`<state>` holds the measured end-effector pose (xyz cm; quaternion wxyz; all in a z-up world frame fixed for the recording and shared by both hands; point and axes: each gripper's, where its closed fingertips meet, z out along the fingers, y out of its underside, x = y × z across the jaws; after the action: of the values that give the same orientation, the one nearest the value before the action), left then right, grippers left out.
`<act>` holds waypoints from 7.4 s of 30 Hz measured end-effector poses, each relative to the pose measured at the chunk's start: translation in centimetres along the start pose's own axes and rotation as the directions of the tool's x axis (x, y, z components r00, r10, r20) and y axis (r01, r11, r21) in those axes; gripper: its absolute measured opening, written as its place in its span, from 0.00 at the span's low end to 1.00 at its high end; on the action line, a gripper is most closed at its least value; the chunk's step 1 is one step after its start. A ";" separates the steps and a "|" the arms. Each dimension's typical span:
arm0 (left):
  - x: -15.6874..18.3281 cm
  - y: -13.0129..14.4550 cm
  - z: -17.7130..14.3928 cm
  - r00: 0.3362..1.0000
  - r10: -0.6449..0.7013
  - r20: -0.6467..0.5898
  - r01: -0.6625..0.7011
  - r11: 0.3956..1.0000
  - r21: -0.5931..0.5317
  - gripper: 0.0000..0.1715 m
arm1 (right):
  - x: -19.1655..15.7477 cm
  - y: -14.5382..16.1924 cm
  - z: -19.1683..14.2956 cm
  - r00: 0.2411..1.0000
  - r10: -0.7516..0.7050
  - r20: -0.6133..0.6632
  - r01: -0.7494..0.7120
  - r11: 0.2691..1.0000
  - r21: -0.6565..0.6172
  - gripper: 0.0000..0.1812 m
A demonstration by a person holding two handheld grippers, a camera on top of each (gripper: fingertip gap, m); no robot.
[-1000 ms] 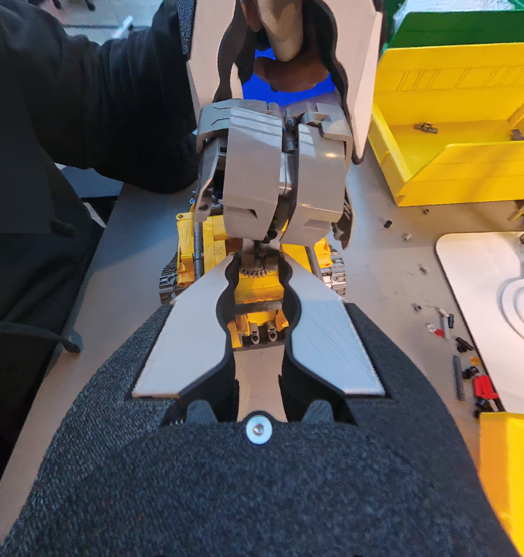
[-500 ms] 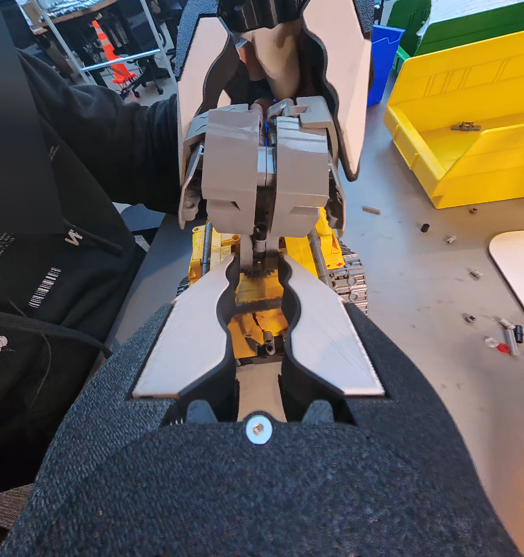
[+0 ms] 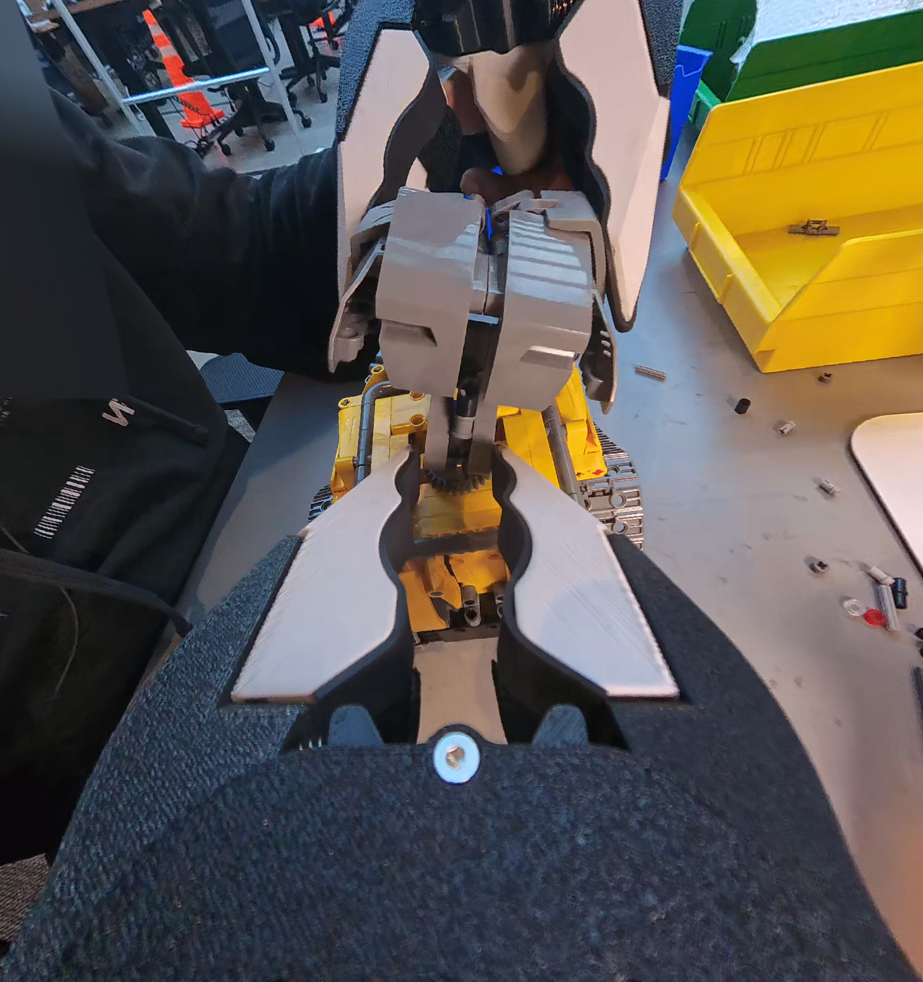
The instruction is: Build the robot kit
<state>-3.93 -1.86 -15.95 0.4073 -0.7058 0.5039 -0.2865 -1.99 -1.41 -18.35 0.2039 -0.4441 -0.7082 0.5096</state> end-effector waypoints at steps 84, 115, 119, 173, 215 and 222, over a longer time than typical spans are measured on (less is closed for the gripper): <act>-0.4 -0.5 1.5 0.976 0.191 0.101 -0.141 0.917 -0.372 0.55 | -2.3 2.0 -1.7 0.829 -0.409 -0.380 0.248 0.880 -0.406 0.08; -0.8 -1.2 2.6 0.973 0.180 0.145 -0.118 0.925 -0.361 0.55 | -1.1 1.0 -3.5 0.900 -0.159 -0.405 0.058 0.966 -0.252 0.13; -0.7 -1.2 2.7 0.971 0.178 0.158 -0.109 0.923 -0.370 0.55 | -0.4 0.7 -2.2 0.921 -0.133 -0.366 0.073 0.982 -0.173 0.14; 0.5 -2.3 -2.9 0.953 0.227 0.202 -0.181 0.958 -0.222 0.47 | 0.6 1.0 -0.3 0.924 -0.213 0.319 0.301 0.918 -0.259 0.14; -0.9 -1.3 -1.1 0.852 0.484 0.197 -0.427 0.862 -0.271 0.27 | 0.4 0.3 0.5 0.986 -0.143 0.084 0.154 0.978 -0.144 0.14; -0.1 -0.7 -2.4 0.928 0.348 0.133 -0.322 0.929 -0.185 0.39 | 0.6 0.5 0.4 0.988 -0.118 0.099 0.133 0.978 -0.160 0.14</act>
<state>-5.53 -2.38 -14.12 0.4323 -0.6606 0.6034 -0.1126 -2.39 -1.12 -19.04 0.1663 -0.3907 -0.7832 0.4542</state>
